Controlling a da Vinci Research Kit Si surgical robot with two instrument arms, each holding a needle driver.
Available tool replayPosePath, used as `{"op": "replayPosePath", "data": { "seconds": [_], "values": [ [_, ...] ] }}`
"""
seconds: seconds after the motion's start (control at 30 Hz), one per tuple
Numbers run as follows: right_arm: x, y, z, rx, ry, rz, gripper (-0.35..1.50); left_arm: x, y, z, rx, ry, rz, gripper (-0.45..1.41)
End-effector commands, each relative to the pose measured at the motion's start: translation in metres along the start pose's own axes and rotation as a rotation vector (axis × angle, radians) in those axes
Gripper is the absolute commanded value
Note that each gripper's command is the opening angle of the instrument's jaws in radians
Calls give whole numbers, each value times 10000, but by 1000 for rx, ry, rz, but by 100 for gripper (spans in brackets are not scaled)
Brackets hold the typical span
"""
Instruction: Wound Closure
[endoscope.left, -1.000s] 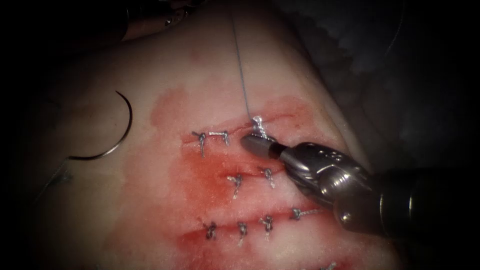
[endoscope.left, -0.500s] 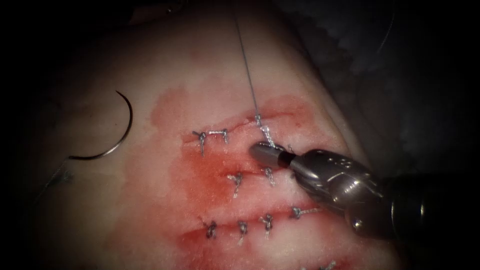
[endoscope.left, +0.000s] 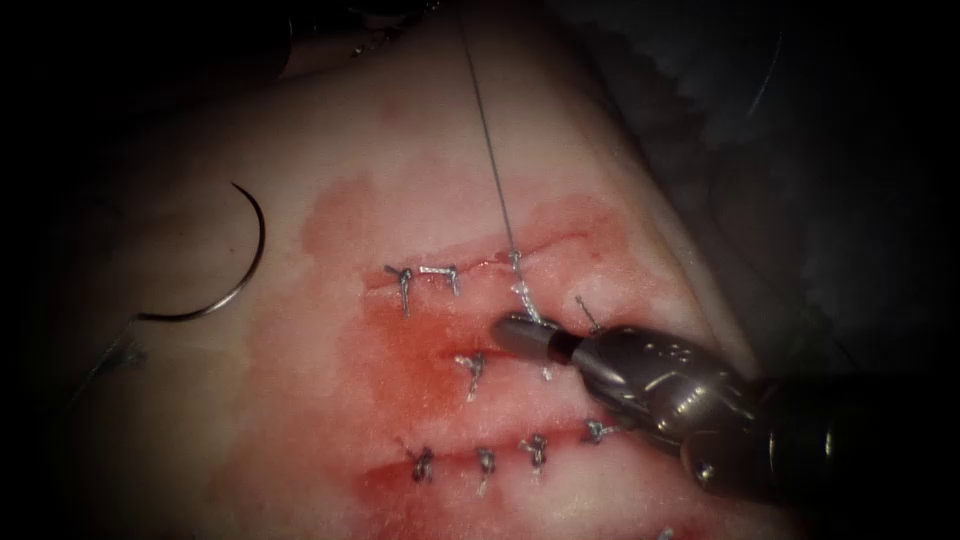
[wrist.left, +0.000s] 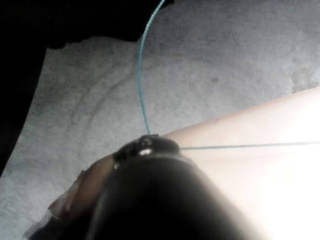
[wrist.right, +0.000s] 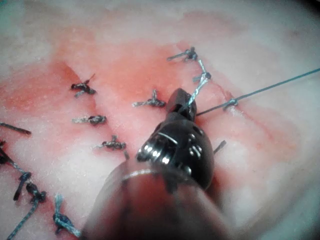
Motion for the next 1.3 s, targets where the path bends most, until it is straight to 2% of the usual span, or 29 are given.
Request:
{"op": "replayPosePath", "data": {
  "seconds": [0.03,0.47,0.53,0.57,0.6,0.63,0.67,0.7,0.8,0.83,0.97,1.07,1.17,1.27,1.3],
  "values": [
    [-1,1,7,-3,1,-3,-35,-11,8,8,-7,-5,-4,-45],
    [3,9,2,-4,18,-5,-35,-13,6,11,-40,2,-41,-45],
    [1,8,2,9,17,14,-35,-14,6,11,-20,2,-43,-45],
    [0,7,2,20,9,15,-5,-14,7,11,3,3,-46,-45],
    [-1,6,2,23,2,15,61,-16,6,10,31,3,-49,-45],
    [-3,4,0,17,-14,-20,106,-18,5,8,61,1,-52,-45],
    [-4,2,-2,10,-25,-55,136,-20,4,5,79,-4,-55,-45],
    [-7,-1,-6,-5,-53,-101,141,-24,2,3,90,-11,-59,-45],
    [-19,-10,-26,-31,-106,-100,145,-41,-12,-7,147,-38,-93,-45],
    [-27,-16,-41,-40,-120,-95,146,-57,-24,-18,176,-70,-148,-45],
    [-50,-30,-81,-62,-110,-79,145,-98,-42,-43,242,-132,-264,-45],
    [-71,-36,-96,-61,-108,-61,143,-134,-49,-70,315,-188,-344,-45],
    [-88,-39,-97,-30,-135,-38,136,-170,-49,-101,362,-244,-419,-45],
    [-95,-43,-84,40,-185,-23,136,-203,-45,-128,392,-293,-476,-45],
    [-95,-46,-71,81,-205,-18,136,-219,-43,-140,403,-314,-496,-45]
  ]
}}
